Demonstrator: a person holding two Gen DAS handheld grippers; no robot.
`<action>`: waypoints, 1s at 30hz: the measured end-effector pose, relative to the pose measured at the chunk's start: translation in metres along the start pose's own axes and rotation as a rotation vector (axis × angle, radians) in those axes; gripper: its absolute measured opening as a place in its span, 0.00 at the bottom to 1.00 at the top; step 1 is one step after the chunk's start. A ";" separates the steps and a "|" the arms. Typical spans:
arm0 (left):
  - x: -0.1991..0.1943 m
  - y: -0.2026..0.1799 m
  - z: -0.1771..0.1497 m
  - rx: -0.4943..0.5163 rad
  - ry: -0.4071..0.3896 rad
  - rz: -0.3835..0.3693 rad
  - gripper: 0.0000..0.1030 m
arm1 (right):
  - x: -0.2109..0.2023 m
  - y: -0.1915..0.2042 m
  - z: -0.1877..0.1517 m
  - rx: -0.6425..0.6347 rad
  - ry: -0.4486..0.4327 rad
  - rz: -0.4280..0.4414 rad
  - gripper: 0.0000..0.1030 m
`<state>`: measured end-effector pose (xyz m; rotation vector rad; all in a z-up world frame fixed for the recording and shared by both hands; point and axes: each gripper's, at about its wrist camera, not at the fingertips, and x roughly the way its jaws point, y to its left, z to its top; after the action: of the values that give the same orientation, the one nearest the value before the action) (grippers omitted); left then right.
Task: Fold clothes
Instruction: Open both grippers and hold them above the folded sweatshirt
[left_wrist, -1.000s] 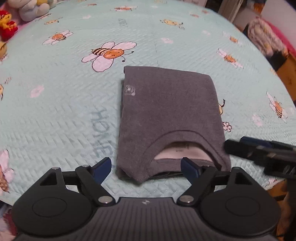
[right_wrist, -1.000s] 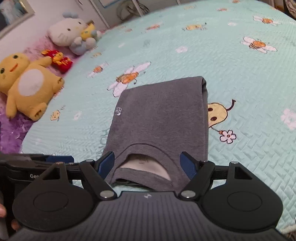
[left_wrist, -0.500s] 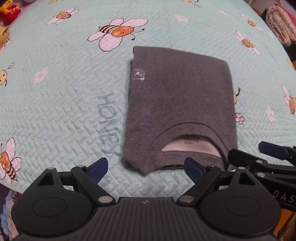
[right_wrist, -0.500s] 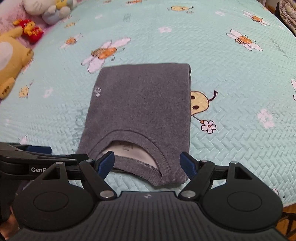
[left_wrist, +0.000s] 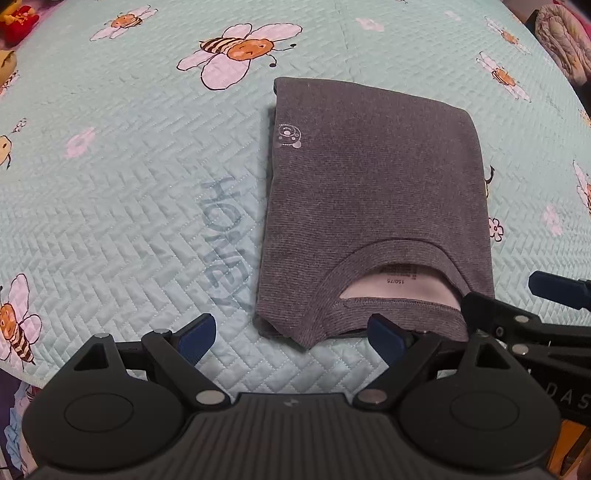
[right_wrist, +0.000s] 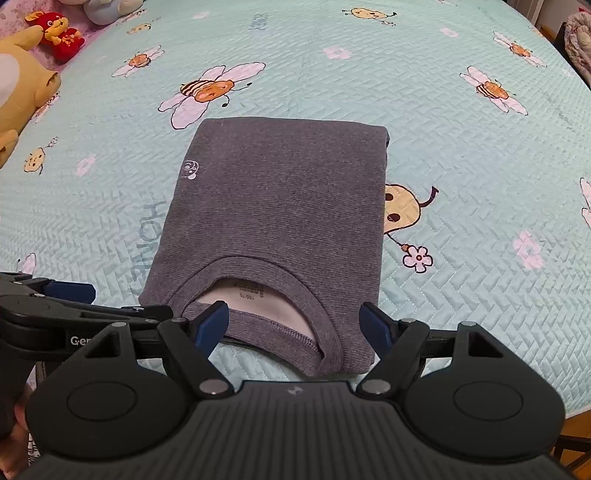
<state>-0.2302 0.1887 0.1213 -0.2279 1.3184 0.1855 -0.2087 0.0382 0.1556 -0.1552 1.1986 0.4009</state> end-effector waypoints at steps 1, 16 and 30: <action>0.001 0.000 0.000 -0.001 0.002 0.000 0.89 | 0.001 0.000 0.000 -0.002 0.002 0.001 0.75; 0.004 -0.006 -0.001 0.015 0.003 0.036 0.89 | 0.004 0.001 -0.006 -0.016 0.010 -0.010 0.75; -0.005 -0.014 -0.003 0.041 -0.054 0.098 0.89 | -0.001 -0.001 -0.007 -0.016 -0.003 0.015 0.75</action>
<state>-0.2303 0.1746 0.1262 -0.1231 1.2789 0.2458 -0.2147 0.0349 0.1534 -0.1592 1.1949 0.4241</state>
